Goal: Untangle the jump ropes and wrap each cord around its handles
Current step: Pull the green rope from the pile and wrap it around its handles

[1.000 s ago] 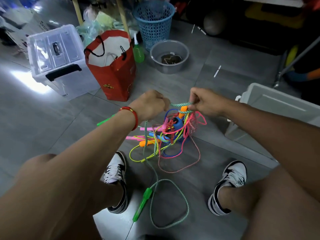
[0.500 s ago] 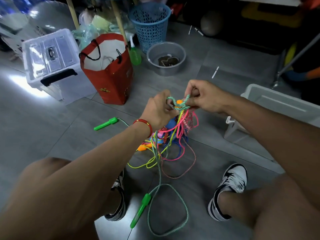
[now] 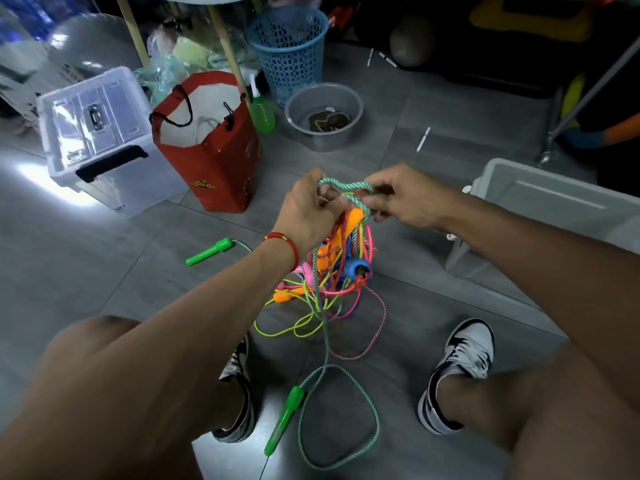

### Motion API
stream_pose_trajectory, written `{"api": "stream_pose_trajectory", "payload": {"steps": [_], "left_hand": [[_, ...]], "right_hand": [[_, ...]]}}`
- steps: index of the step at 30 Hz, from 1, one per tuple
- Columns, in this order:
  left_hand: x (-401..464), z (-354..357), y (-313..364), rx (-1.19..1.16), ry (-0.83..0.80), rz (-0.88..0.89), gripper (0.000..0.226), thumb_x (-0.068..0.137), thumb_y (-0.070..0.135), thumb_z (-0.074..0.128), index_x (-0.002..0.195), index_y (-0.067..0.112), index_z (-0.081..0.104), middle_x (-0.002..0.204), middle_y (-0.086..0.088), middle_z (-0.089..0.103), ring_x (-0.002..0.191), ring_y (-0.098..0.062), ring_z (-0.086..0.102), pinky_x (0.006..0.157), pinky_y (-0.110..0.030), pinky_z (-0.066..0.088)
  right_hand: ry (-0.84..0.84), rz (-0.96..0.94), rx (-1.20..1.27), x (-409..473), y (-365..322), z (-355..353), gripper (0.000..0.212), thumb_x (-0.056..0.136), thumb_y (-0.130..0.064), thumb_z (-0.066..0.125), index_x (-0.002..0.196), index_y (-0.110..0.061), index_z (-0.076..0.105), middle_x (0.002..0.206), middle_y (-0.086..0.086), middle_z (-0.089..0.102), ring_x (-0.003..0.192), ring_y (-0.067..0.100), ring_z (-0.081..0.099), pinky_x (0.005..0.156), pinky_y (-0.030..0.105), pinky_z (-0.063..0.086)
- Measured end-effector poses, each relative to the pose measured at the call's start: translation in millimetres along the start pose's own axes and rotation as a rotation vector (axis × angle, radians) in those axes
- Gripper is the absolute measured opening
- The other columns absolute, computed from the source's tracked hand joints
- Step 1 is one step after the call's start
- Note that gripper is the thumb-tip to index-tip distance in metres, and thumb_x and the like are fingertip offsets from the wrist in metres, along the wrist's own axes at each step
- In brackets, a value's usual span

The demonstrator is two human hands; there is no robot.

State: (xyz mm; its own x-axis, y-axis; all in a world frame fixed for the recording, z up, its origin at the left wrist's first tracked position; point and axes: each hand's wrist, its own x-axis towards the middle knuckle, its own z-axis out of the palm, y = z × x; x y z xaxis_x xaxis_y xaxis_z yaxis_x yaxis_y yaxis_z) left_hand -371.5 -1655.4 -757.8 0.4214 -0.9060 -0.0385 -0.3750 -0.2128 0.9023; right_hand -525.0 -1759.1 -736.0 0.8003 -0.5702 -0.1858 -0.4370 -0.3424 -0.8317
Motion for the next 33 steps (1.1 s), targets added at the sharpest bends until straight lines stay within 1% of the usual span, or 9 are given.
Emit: {"api": "stream_pose_trajectory", "payload": {"steps": [4, 8, 11, 17, 19, 23, 27, 30, 33], "left_hand": [[6.5, -0.7, -4.0, -0.076, -0.035, -0.032, 0.036, 0.088, -0.006, 0.057, 0.079, 0.019, 0.033, 0.089, -0.033, 0.059, 0.073, -0.025, 0.057, 0.060, -0.033, 0.050], [9.9, -7.3, -5.3, 0.081, -0.010, 0.010, 0.039, 0.085, 0.007, 0.063, 0.074, 0.026, 0.031, 0.077, -0.015, 0.063, 0.067, -0.019, 0.054, 0.070, -0.050, 0.056], [14.2, -13.8, -0.9, 0.120, 0.017, -0.048, 0.033, 0.082, 0.019, 0.065, 0.074, 0.025, 0.034, 0.069, -0.003, 0.057, 0.067, -0.021, 0.062, 0.069, -0.054, 0.058], [13.6, -32.5, 16.2, 0.432, -0.061, -0.117, 0.051, 0.083, 0.058, 0.068, 0.069, 0.020, 0.037, 0.072, -0.001, 0.057, 0.066, -0.024, 0.052, 0.065, -0.033, 0.046], [9.7, -30.3, 13.5, 0.431, -0.082, -0.093, 0.047, 0.083, 0.052, 0.069, 0.068, 0.020, 0.038, 0.077, -0.005, 0.065, 0.070, -0.029, 0.057, 0.068, -0.035, 0.049], [4.7, -17.7, 3.6, 0.340, -0.121, -0.092, 0.032, 0.080, 0.016, 0.068, 0.069, 0.020, 0.038, 0.070, 0.000, 0.052, 0.066, -0.025, 0.055, 0.064, -0.033, 0.049], [-5.6, -2.4, 0.8, 0.291, -0.207, 0.052, 0.023, 0.073, 0.024, 0.075, 0.086, 0.022, 0.056, 0.090, 0.003, 0.068, 0.077, -0.018, 0.065, 0.072, -0.025, 0.055], [-10.3, 1.8, 2.8, 0.267, -0.149, 0.105, 0.022, 0.076, 0.019, 0.082, 0.090, 0.018, 0.065, 0.087, 0.005, 0.067, 0.080, -0.008, 0.061, 0.068, -0.005, 0.042], [-9.2, -1.9, 7.2, 0.294, -0.080, 0.090, 0.012, 0.079, 0.021, 0.082, 0.081, 0.012, 0.074, 0.077, -0.004, 0.072, 0.069, -0.006, 0.059, 0.060, -0.017, 0.042]], "right_hand": [[-0.022, 0.077, 0.048, -0.3, -0.5, 7.4, 0.015, 0.102, -0.008, 0.053, 0.092, -0.016, 0.063, 0.078, -0.004, 0.061, 0.076, 0.005, 0.060, 0.070, 0.025, 0.059], [0.001, 0.091, 0.101, -1.7, -1.2, 5.8, 0.020, 0.102, -0.014, 0.055, 0.087, -0.023, 0.064, 0.081, -0.006, 0.065, 0.077, 0.003, 0.062, 0.064, 0.017, 0.055], [0.155, 0.025, -0.046, 5.3, 2.5, 2.0, 0.021, 0.095, -0.025, 0.067, 0.074, -0.022, 0.068, 0.066, -0.007, 0.065, 0.063, 0.005, 0.059, 0.064, 0.027, 0.055], [0.395, 0.011, -0.378, 2.1, -5.1, -17.7, 0.013, 0.085, -0.031, 0.076, 0.087, -0.019, 0.076, 0.078, -0.002, 0.075, 0.075, 0.011, 0.069, 0.074, 0.026, 0.053], [0.381, 0.000, -0.375, -0.5, -6.0, -21.6, 0.013, 0.086, -0.032, 0.074, 0.085, -0.019, 0.073, 0.073, -0.003, 0.073, 0.072, 0.012, 0.070, 0.076, 0.033, 0.056], [0.331, 0.046, -0.054, -1.5, -9.4, -17.2, 0.010, 0.093, -0.019, 0.069, 0.091, -0.009, 0.069, 0.071, 0.004, 0.069, 0.063, 0.013, 0.070, 0.067, 0.041, 0.064], [0.244, 0.010, 0.149, -6.1, -26.7, -9.1, 0.009, 0.097, -0.009, 0.063, 0.097, -0.001, 0.066, 0.075, 0.016, 0.065, 0.065, 0.023, 0.069, 0.067, 0.044, 0.063], [0.257, 0.002, 0.190, -7.9, -33.4, -2.5, 0.008, 0.097, -0.009, 0.063, 0.096, -0.002, 0.067, 0.076, 0.020, 0.068, 0.068, 0.030, 0.071, 0.069, 0.046, 0.063], [0.303, 0.040, 0.235, -4.8, -27.9, -1.5, 0.010, 0.096, -0.011, 0.064, 0.102, -0.003, 0.065, 0.078, 0.017, 0.066, 0.072, 0.030, 0.072, 0.072, 0.050, 0.062]]}}
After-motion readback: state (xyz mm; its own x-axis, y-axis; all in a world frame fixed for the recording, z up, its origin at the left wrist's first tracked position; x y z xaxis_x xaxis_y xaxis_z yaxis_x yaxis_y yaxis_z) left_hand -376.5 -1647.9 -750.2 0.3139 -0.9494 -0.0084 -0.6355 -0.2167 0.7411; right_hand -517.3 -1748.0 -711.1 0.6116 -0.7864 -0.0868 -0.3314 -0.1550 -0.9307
